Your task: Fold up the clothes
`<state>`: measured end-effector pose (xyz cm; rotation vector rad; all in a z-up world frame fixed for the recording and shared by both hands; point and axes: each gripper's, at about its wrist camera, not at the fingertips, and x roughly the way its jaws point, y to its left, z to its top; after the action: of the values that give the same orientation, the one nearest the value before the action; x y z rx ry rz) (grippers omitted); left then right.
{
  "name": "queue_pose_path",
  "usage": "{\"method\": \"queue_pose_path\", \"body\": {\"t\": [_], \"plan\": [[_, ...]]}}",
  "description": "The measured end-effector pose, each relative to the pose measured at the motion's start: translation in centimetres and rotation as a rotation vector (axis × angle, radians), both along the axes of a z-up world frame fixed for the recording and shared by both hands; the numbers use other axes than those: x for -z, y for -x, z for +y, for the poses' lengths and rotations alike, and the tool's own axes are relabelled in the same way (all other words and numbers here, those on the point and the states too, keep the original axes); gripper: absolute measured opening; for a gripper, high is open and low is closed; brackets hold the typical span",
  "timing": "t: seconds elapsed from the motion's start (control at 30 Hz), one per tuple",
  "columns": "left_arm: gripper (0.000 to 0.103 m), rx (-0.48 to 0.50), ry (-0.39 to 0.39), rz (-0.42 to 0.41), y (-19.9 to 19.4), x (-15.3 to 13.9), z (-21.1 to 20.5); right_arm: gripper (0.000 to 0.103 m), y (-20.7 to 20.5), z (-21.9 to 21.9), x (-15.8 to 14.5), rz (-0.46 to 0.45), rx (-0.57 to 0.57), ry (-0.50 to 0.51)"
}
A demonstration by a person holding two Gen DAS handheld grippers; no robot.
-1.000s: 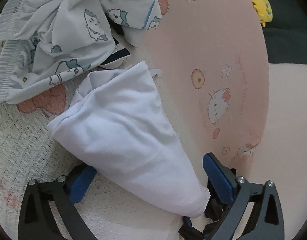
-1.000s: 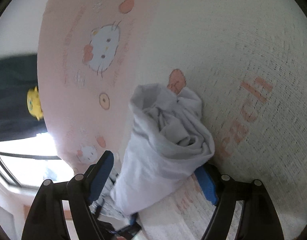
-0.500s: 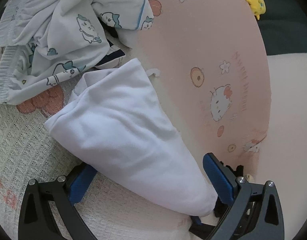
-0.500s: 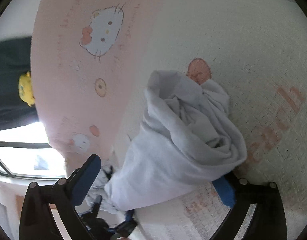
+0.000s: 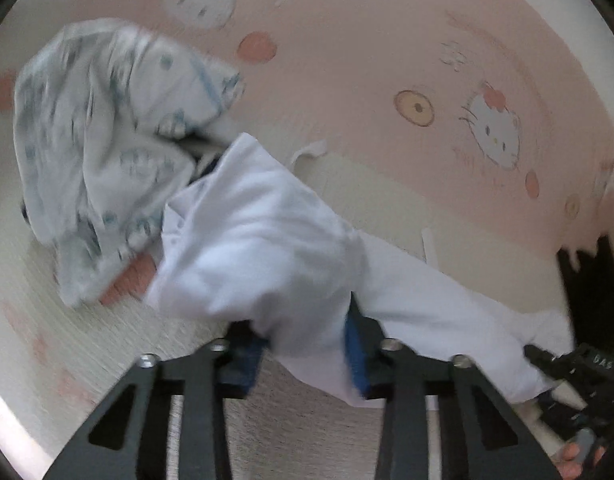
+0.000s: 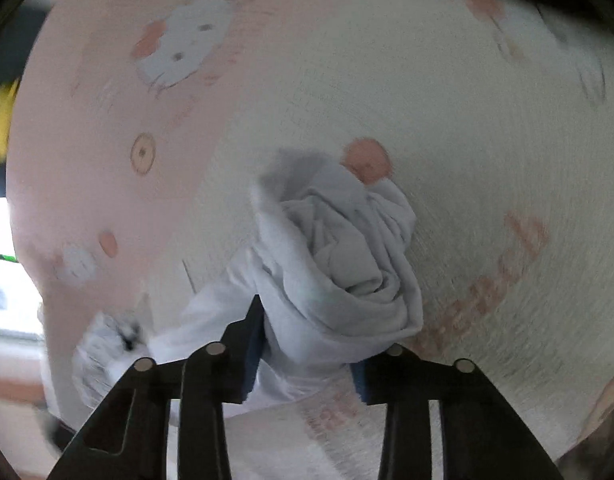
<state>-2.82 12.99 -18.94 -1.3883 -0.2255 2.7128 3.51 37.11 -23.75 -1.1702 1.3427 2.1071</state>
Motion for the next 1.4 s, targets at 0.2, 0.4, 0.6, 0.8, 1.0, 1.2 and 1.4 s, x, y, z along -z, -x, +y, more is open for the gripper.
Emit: {"method": "queue_pose_path", "body": {"t": [0.2,0.4,0.6,0.8,1.0,1.2,1.4], "plan": [[0.020,0.046,-0.059,0.008,-1.0,-1.5,-0.8,0.028,-0.4,-1.6,-3.0,0.000,-0.083,-0.170],[0.020,0.093,-0.140,-0.003,-3.1,-2.5,-2.7,0.028,-4.1,-2.7,-4.8,0.054,-0.114,-0.172],[0.020,0.159,-0.121,-0.017,-5.1,-2.6,-2.8,0.028,-7.9,-4.2,-4.7,0.044,-0.133,-0.154],[0.022,0.176,-0.139,-0.085,-6.9,-0.4,-4.6,0.028,-10.8,-5.1,-3.6,0.046,-0.156,-0.107],[0.081,0.115,-0.177,-0.191,-5.9,2.1,-5.8,0.035,-10.9,-4.6,-0.7,0.027,-0.147,-0.081],[0.086,0.123,-0.214,-0.221,-6.2,2.2,-6.7,0.043,-12.3,-3.1,0.4,0.101,-0.128,0.041],[0.086,0.049,-0.285,-0.241,-7.3,1.5,-9.5,0.066,-13.4,-2.6,-0.3,0.034,-0.129,0.053]]}}
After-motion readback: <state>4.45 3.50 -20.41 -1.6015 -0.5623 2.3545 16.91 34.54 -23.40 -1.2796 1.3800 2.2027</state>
